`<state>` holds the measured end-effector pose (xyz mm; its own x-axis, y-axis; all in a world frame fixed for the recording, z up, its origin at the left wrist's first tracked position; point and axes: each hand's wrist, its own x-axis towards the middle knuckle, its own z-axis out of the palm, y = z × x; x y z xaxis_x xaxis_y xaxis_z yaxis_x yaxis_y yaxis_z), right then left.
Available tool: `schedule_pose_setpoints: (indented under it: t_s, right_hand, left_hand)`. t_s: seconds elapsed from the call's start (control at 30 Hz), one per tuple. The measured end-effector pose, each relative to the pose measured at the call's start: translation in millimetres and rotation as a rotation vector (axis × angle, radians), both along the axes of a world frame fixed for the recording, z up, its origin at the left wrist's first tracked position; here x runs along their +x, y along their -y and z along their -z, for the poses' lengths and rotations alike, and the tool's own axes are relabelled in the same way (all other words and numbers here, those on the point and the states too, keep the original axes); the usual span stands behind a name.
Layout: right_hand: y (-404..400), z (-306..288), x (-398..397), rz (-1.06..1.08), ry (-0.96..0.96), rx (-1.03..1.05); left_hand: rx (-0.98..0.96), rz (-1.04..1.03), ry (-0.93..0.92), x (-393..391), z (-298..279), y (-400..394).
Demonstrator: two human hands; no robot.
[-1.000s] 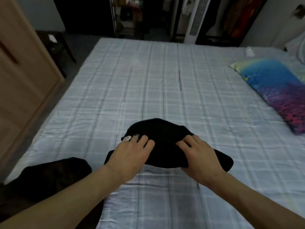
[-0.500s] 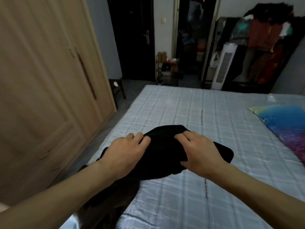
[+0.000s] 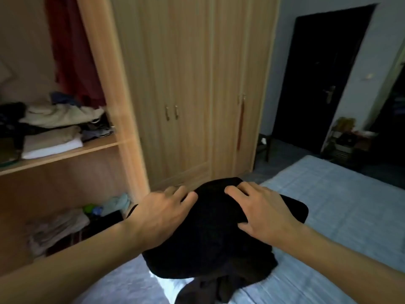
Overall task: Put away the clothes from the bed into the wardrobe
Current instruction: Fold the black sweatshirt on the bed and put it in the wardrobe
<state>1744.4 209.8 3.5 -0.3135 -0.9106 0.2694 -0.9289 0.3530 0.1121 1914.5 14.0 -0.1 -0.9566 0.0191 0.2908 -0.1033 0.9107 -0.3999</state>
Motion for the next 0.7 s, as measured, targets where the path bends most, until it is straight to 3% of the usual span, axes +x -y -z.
schedule_pose_setpoints:
  t_s: [0.4,0.7]
  right_hand:
    - [266,28,189,-0.459,0.005,0.029]
    - [403,82,267,-0.581,0.109,0.282]
  left_hand:
    - [0.059,-0.395,-0.053,260,28,176]
    - [0.233,-0.643,0.065,348,80,267]
